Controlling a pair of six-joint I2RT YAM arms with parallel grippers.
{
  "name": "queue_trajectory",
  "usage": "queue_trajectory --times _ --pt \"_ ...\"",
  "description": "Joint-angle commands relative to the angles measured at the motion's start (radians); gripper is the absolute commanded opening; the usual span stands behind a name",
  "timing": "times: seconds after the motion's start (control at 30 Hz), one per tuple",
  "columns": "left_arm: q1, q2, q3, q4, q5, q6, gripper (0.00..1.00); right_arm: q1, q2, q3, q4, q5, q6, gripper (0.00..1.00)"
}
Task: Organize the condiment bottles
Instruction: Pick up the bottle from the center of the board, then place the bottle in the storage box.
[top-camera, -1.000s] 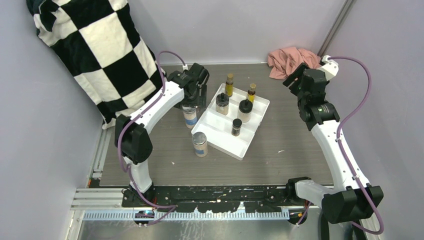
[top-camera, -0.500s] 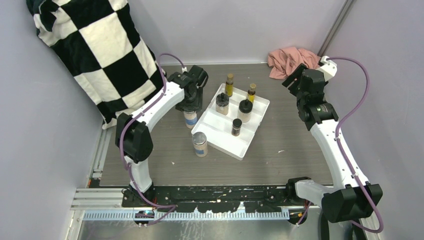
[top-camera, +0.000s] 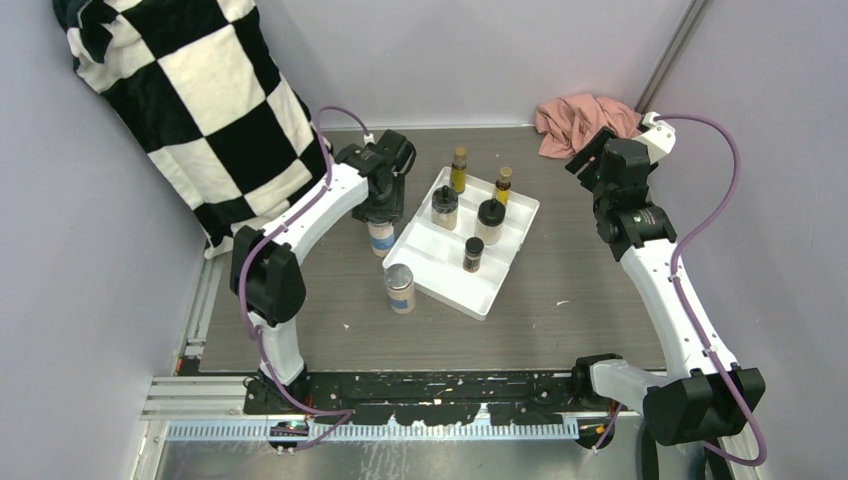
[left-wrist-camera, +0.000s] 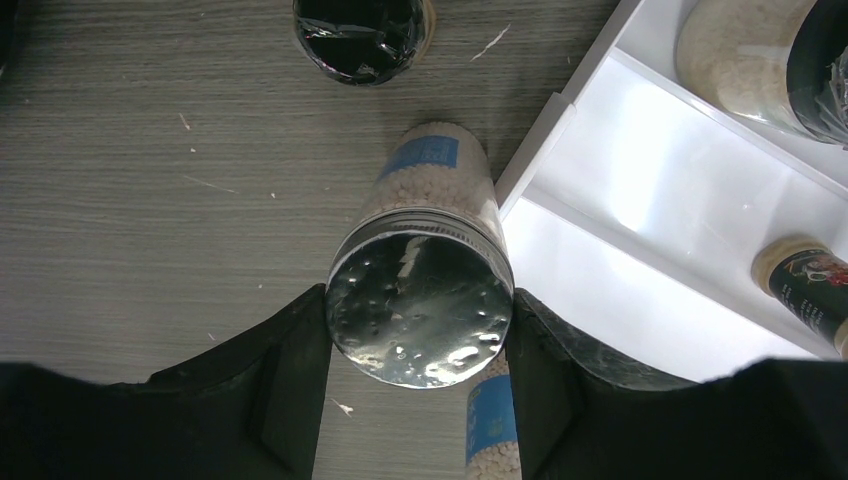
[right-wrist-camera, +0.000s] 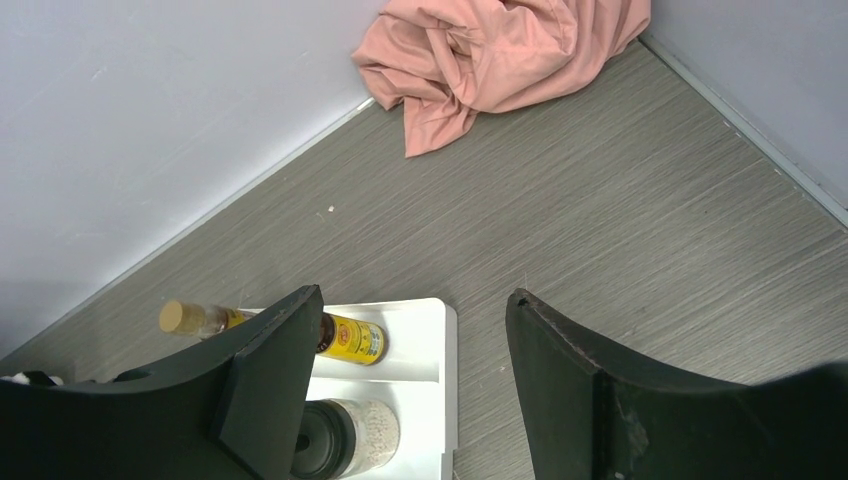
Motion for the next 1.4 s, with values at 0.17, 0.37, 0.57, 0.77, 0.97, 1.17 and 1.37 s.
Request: queue_trajectory --times 0.17,0.37,0.57,0.77,0.97,1.17,1.37 --pt "0.005 -0.138 0.044 -0.013 0.001 0.028 0.00 0.004 -0.007 0.024 0.038 0.029 -0.008 0.73" --pt "-0.006 -0.177 0.095 -0.060 0.006 0.041 0.00 0.006 -0.012 0.028 0.031 0.029 -0.004 0.73" --pt "-0.027 -0.222 0.148 -0.090 0.016 0.064 0.00 0.007 -0.009 0.032 0.032 0.041 -0.007 0.73" --pt "-0.082 -0.235 0.221 -0.112 0.060 0.121 0.00 0.005 0.003 0.043 0.026 0.059 -0.009 0.73" --pt "-0.149 -0.221 0.290 -0.129 0.099 0.189 0.00 0.005 0.034 0.067 0.021 0.076 -0.008 0.73" --pt "-0.221 -0.210 0.323 -0.135 0.117 0.259 0.00 0.005 0.053 0.083 0.019 0.081 -0.006 0.73" --pt "-0.295 -0.197 0.333 -0.136 0.139 0.316 0.01 0.005 0.060 0.089 0.021 0.084 -0.004 0.73"
